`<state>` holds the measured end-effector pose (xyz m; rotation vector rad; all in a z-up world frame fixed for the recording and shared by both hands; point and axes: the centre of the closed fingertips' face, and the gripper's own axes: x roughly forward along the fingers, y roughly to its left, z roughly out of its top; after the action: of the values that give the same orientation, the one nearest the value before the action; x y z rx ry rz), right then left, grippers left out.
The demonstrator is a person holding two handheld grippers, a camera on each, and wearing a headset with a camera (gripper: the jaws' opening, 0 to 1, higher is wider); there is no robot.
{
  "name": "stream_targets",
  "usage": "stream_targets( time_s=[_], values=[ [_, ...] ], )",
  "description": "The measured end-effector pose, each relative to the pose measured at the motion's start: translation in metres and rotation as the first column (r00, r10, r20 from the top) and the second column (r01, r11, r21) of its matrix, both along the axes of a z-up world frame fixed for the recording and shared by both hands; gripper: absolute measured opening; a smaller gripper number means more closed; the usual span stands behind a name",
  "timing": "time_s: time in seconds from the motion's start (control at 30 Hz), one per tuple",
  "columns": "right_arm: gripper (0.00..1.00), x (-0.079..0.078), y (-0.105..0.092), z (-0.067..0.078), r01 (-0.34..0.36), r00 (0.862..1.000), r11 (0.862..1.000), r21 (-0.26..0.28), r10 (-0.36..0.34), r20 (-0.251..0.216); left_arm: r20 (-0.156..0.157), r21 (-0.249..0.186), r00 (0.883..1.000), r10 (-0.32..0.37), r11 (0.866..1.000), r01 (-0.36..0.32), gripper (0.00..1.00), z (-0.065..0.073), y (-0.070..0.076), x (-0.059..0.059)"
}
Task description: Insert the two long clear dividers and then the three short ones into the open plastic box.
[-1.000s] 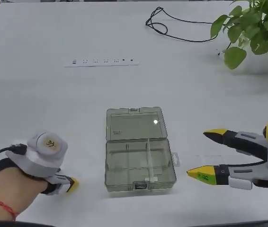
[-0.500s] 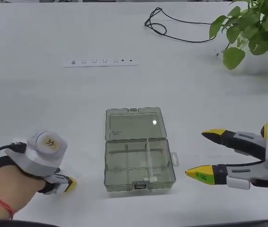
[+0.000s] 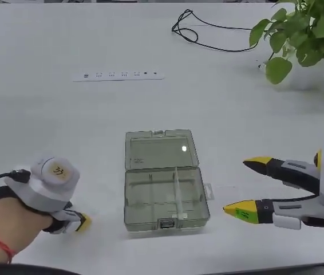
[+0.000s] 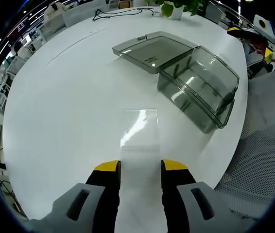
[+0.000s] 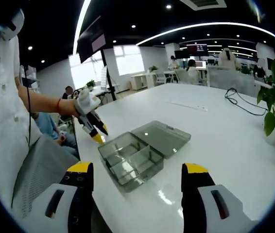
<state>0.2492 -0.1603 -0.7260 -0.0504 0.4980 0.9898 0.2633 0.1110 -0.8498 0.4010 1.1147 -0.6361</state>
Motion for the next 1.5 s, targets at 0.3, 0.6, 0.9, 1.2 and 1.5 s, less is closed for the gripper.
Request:
stream_targets(
  time_s=[0.3, 0.6, 0.9, 1.2, 1.5],
  values=[
    [0.75, 0.001, 0.000, 0.000, 0.004, 1.000, 1.000, -0.004, -0.004, 0.002, -0.009, -0.034, 1.000, 0.020, 0.999, -0.021, 0.31, 0.000, 0.000, 0.000],
    [0.75, 0.002, 0.001, 0.001, 0.004, 1.000, 1.000, 0.000, -0.004, 0.000, -0.011, -0.070, 0.999, 0.040, 0.997, -0.041, 0.31, 0.003, -0.002, 0.001],
    [0.74, 0.003, 0.001, 0.001, 0.004, 1.000, 1.000, -0.005, -0.005, -0.010, 0.002, -0.132, 0.997, 0.075, 0.988, -0.074, 0.31, 0.014, -0.007, 0.000],
    [0.74, 0.003, 0.013, 0.011, 0.008, 1.000, 1.000, 0.001, -0.008, -0.008, 0.039, -0.238, 0.991, 0.130, 0.964, -0.117, 0.31, 0.040, -0.015, 0.004],
    [0.72, 0.007, 0.026, 0.026, 0.027, 1.000, 0.999, 0.041, -0.027, -0.010, 0.090, -0.366, 0.983, 0.160, 0.923, -0.116, 0.31, 0.075, -0.034, 0.013]
  ],
)
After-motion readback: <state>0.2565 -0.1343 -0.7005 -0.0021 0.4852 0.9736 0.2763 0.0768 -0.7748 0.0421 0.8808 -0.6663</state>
